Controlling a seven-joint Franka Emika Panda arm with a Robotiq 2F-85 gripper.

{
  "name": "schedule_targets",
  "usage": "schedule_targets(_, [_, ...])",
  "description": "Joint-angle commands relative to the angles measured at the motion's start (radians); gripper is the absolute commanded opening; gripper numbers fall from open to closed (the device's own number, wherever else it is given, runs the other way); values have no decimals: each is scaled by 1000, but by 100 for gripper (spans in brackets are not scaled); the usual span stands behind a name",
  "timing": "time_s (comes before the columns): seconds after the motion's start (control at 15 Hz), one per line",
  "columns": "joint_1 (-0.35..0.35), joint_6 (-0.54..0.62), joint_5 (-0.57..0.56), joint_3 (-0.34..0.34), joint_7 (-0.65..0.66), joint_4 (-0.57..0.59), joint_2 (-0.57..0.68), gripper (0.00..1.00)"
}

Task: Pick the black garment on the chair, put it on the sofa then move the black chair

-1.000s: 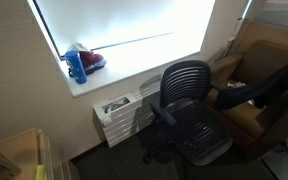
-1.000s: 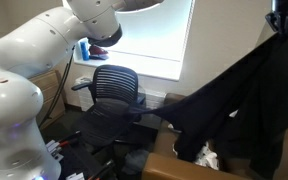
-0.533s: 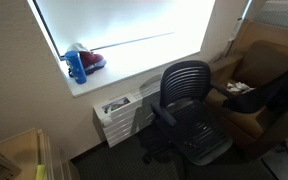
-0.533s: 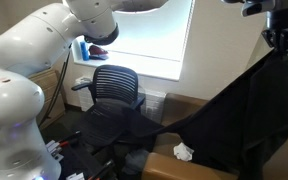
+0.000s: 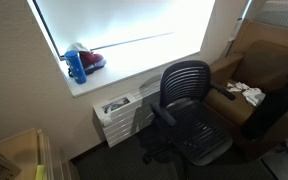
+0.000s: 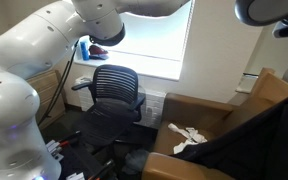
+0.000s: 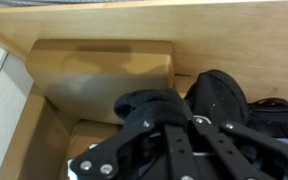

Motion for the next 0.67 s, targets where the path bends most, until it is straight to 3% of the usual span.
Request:
schedule_targets(0.0, [-18, 214, -5, 107, 1, -35, -133, 2])
schedule_targets(0.07, [-22, 299, 29, 131, 1, -16, -122, 2])
schedule_targets(0.2, [-33, 347, -90, 216, -1, 25, -203, 2])
schedule_targets(0.27, [-14, 254, 39, 145, 1, 21, -118, 2])
schedule_targets(0.33, [18, 313, 93, 155, 2, 8, -150, 2])
schedule_targets(0.4, [23, 437, 8, 264, 3, 2, -287, 2])
schedule_targets(0.47, [37, 456, 7, 275, 7, 11, -313, 2])
schedule_targets(0.6, [24, 522, -14, 370, 9, 48, -393, 2])
